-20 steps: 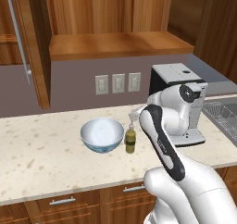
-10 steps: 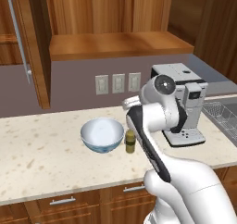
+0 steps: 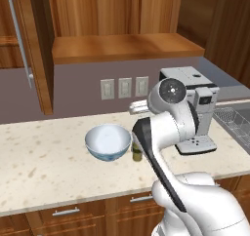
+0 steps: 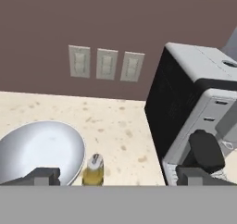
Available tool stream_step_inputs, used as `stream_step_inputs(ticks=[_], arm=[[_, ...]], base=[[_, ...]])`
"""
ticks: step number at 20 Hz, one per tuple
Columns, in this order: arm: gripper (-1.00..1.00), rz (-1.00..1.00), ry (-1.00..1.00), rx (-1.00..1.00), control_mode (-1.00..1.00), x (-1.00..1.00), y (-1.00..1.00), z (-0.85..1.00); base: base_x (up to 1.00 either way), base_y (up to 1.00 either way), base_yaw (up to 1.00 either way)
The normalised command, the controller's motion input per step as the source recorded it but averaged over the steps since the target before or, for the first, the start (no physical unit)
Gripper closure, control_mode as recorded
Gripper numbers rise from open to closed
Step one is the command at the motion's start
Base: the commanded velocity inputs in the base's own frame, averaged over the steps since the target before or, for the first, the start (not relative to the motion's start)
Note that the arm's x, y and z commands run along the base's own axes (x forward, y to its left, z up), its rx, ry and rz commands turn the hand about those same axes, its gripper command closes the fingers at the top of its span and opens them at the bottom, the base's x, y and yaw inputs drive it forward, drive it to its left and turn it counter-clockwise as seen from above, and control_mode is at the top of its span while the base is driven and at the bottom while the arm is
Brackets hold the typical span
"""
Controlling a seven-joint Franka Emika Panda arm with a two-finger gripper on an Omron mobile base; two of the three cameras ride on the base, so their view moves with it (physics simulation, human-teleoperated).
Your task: Retrieve the bottle and the shaker from the cabinet and place them next to the mixing bowl on the counter. Then add garlic from the fridge to the mixing bowl.
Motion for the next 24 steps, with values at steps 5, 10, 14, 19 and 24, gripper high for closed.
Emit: stream_step_inputs(ticks=[5, 10, 14, 19, 24], arm=[[-1.0, 0.08, 0.0, 0.03, -1.0, -0.77, -0.11, 0.33], [-1.0, 0.18, -0.02, 0.09, -1.0, -0.6, -0.12, 0.14], [-1.0, 0.14, -0.05, 0.07, -1.0, -0.19, -0.03, 0.17], [-1.0, 0.0, 0.0, 0.0, -1.0, 0.0, 0.0, 0.0], [-1.0, 0.0, 0.0, 0.0, -1.0, 0.0, 0.0, 0.0]], base=[[0.0, 0.0, 0.0], [0.0, 0.0, 0.0], [0.0, 0.0, 0.0], [0.0, 0.0, 0.0], [0.0, 0.0, 0.0]])
